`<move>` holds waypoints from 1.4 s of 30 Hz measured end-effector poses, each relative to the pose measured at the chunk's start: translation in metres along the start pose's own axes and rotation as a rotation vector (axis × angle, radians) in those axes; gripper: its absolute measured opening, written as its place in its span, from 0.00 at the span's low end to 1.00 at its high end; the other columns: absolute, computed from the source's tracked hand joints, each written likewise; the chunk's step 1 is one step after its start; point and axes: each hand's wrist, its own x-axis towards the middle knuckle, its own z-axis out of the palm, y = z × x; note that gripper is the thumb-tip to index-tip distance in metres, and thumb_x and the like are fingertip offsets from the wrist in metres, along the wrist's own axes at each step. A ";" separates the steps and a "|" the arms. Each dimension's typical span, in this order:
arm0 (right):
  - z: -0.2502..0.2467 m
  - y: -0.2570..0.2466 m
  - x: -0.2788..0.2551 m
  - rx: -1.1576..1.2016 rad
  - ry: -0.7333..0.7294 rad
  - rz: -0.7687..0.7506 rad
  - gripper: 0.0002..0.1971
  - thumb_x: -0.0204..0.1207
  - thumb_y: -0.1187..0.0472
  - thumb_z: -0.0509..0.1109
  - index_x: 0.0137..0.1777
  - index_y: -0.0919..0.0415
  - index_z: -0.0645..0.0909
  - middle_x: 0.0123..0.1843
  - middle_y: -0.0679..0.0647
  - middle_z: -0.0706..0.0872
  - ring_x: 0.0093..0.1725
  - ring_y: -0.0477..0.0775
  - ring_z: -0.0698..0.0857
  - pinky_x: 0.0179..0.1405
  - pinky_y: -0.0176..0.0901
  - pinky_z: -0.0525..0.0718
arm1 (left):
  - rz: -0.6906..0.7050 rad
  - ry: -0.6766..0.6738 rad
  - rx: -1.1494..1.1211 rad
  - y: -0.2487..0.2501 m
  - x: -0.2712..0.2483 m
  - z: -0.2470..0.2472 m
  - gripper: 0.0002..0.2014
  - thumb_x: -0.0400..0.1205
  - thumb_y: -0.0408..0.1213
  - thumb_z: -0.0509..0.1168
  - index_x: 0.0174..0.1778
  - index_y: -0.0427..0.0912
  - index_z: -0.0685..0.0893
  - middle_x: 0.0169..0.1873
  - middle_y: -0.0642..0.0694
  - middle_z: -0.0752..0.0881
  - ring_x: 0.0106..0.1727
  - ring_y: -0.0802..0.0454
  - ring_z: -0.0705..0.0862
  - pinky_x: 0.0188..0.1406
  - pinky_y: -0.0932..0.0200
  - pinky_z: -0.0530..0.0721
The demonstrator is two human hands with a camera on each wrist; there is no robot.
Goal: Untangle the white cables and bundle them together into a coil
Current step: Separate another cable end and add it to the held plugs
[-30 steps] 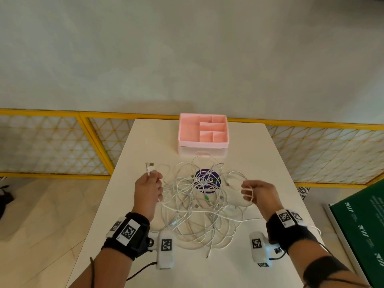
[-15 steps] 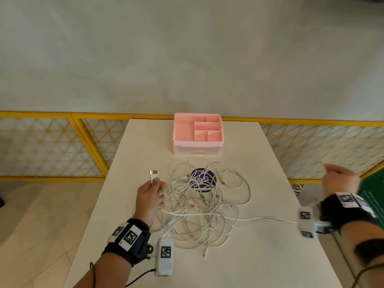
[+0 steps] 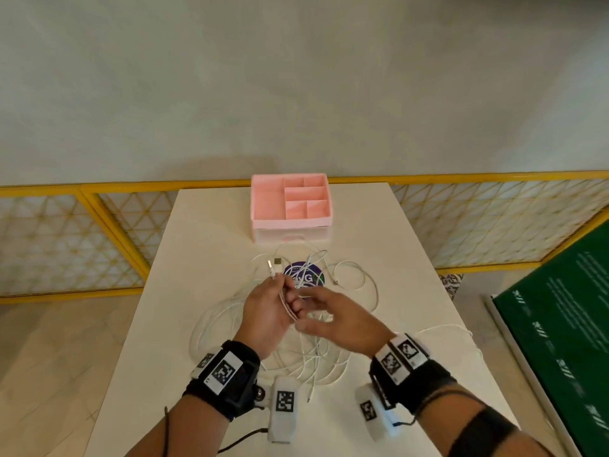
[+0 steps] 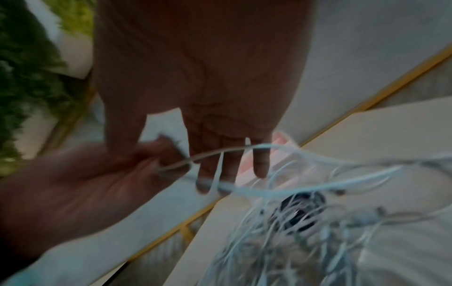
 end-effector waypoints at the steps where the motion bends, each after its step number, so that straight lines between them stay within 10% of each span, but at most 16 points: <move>1: 0.015 -0.002 0.006 -0.006 -0.041 -0.025 0.23 0.76 0.42 0.74 0.69 0.42 0.75 0.51 0.46 0.90 0.49 0.41 0.89 0.54 0.40 0.85 | 0.039 0.017 0.012 -0.001 0.001 0.000 0.14 0.91 0.37 0.53 0.44 0.35 0.78 0.28 0.44 0.73 0.29 0.49 0.75 0.30 0.54 0.80; 4: 0.026 0.013 0.011 -0.074 0.026 -0.051 0.05 0.87 0.49 0.63 0.53 0.46 0.79 0.36 0.48 0.83 0.33 0.43 0.80 0.40 0.47 0.82 | 0.129 0.101 0.026 0.000 0.004 -0.016 0.14 0.90 0.33 0.55 0.48 0.28 0.82 0.32 0.39 0.80 0.33 0.44 0.83 0.48 0.41 0.86; 10: -0.017 0.098 -0.017 -0.219 -0.080 0.126 0.13 0.89 0.51 0.61 0.56 0.47 0.88 0.47 0.36 0.87 0.47 0.29 0.82 0.54 0.26 0.74 | 0.042 0.163 -0.037 0.009 0.001 -0.049 0.16 0.91 0.34 0.54 0.59 0.27 0.84 0.27 0.45 0.72 0.27 0.51 0.75 0.48 0.43 0.88; 14: -0.055 0.149 -0.045 -0.297 -0.014 0.277 0.11 0.88 0.51 0.62 0.47 0.37 0.84 0.55 0.39 0.89 0.59 0.45 0.85 0.61 0.32 0.74 | -0.031 0.164 0.012 -0.001 0.005 -0.054 0.17 0.92 0.34 0.53 0.61 0.27 0.83 0.25 0.47 0.68 0.24 0.53 0.70 0.45 0.45 0.86; 24: -0.118 0.205 -0.071 -0.467 0.214 0.491 0.14 0.89 0.61 0.59 0.61 0.50 0.87 0.65 0.50 0.86 0.66 0.55 0.83 0.70 0.47 0.75 | 0.010 0.114 0.001 -0.009 0.016 -0.028 0.19 0.92 0.39 0.52 0.37 0.37 0.76 0.21 0.48 0.68 0.22 0.52 0.69 0.38 0.49 0.79; 31: -0.151 0.215 -0.074 -0.580 0.127 0.785 0.16 0.88 0.64 0.57 0.48 0.45 0.83 0.71 0.54 0.80 0.69 0.56 0.79 0.73 0.44 0.73 | 0.061 0.180 0.020 -0.004 0.025 -0.049 0.20 0.91 0.43 0.54 0.33 0.40 0.72 0.22 0.46 0.67 0.23 0.50 0.68 0.33 0.51 0.77; 37: -0.146 0.168 0.019 -0.518 0.075 0.608 0.21 0.79 0.75 0.56 0.46 0.50 0.84 0.72 0.59 0.79 0.72 0.61 0.77 0.73 0.43 0.72 | 0.029 0.207 0.064 -0.008 0.018 -0.049 0.20 0.91 0.42 0.53 0.34 0.40 0.71 0.22 0.46 0.66 0.22 0.50 0.67 0.31 0.51 0.79; 42: -0.115 0.137 0.099 -0.495 0.065 0.347 0.22 0.82 0.71 0.58 0.74 0.57 0.75 0.78 0.58 0.73 0.76 0.61 0.76 0.77 0.47 0.71 | -0.001 0.224 0.111 -0.013 0.007 -0.051 0.19 0.90 0.41 0.56 0.34 0.38 0.73 0.21 0.45 0.69 0.20 0.50 0.70 0.30 0.51 0.86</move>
